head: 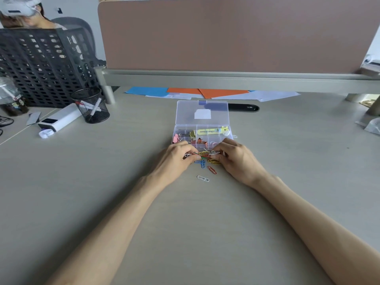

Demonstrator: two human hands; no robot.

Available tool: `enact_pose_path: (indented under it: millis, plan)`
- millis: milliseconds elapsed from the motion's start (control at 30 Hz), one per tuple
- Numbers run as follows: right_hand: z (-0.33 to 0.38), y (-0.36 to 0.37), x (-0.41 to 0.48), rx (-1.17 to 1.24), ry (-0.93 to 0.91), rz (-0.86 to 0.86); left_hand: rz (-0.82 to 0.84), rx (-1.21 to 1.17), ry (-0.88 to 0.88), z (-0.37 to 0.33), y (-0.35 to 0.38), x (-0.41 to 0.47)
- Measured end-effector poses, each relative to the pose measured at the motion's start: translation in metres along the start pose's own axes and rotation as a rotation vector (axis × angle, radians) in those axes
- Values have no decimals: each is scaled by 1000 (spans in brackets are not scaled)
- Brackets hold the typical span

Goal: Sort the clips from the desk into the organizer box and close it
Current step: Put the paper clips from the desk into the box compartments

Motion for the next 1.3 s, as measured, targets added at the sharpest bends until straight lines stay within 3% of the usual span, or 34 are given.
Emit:
enact_pose_path:
  millis: [467, 1033, 1300]
  plan:
    - [0, -9, -1, 188, -28, -50, -143, -184, -70, 3, -10, 1]
    - [-9, -35, 38, 359, 151, -109, -152, -179, 14, -2, -19, 61]
    - [-32, -24, 68, 129, 241, -32, 47, -71, -113, 23, 9, 84]
Point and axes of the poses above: each hand's wrist, its own x-axis towards the middle knuckle, its own y-axis out of the palm, z = x × y, the point moved 6 cm from there along x, towards the middle knuckle, and after that the axes turned 15 degrees about y, right-handed, at the moved point
